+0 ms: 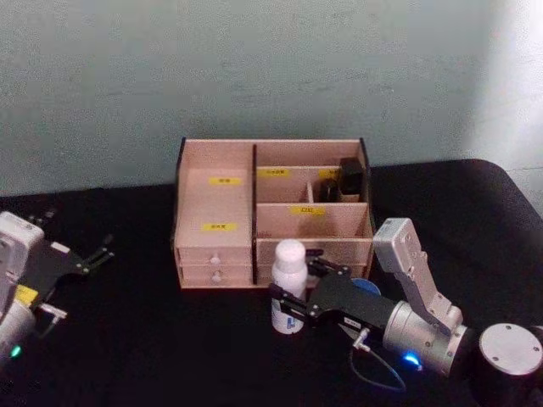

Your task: Pick up the facial cleanser and watermelon frost from the table and place them into the tiered storage box.

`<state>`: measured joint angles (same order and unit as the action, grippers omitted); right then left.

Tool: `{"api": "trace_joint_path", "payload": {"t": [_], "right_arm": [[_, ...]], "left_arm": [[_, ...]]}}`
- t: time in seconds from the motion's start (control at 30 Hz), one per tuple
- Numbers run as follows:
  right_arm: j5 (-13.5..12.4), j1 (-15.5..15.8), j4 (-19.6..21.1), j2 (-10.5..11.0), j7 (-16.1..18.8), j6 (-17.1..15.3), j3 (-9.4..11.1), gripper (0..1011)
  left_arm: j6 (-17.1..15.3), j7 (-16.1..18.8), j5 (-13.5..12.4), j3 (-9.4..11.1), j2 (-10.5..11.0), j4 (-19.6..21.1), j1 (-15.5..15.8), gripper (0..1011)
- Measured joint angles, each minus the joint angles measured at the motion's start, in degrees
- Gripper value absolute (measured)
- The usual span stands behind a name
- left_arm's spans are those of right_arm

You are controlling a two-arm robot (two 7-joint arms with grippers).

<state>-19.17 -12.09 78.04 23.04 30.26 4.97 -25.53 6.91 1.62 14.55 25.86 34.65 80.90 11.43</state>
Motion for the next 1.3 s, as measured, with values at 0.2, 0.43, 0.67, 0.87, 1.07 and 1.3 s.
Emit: {"api": "trace_joint_path", "payload": {"t": [0.2,0.43,0.67,0.87,1.07,1.3], "right_arm": [[0.00,-0.01,0.00,0.10,0.13,0.10,0.00,593],[-0.43,0.26,1.07,0.70,0.88,0.29,0.14,593],[-1.56,0.98,3.50,1.64,1.19,0.08,0.81,593],[-3.09,1.11,5.55,2.14,1.38,-0.26,1.64,593],[-4.73,0.21,7.20,2.04,1.04,-0.31,2.64,593],[-4.49,-2.68,6.42,0.29,-1.69,0.09,3.42,593]], "left_arm": [[0.00,0.00,0.00,0.00,0.00,0.00,0.00,1001],[0.00,0.00,0.00,0.00,0.00,0.00,0.00,1001],[0.00,0.00,0.00,0.00,0.00,0.00,0.00,1001],[0.00,0.00,0.00,0.00,0.00,0.00,0.00,1001],[0.00,0.00,0.00,0.00,0.00,0.00,0.00,1001],[0.00,0.00,0.00,0.00,0.00,-0.01,0.00,1001]]}}
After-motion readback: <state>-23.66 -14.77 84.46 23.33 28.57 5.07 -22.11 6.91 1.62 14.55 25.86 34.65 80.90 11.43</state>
